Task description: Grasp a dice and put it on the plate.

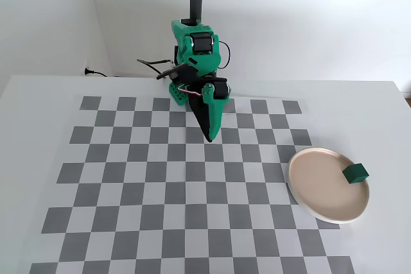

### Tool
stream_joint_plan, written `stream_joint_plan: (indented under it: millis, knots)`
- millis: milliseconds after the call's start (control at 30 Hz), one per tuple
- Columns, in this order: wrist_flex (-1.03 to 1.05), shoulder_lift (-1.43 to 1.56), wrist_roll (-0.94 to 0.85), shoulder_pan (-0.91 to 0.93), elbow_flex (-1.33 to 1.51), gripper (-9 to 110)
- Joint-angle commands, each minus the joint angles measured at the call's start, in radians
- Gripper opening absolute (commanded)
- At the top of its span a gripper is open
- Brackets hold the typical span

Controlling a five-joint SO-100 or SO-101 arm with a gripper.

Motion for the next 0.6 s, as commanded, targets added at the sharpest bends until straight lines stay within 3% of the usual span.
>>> stream_joint_plan:
  millis: [0,167,567]
  knots:
    - [-0.040,0.015,0.156,0.080,0.021,-4]
    - [-0.152,0.017,0.370,0.178,0.164,-4]
    - [0.032,0.018,0.603,0.189,0.164,-4]
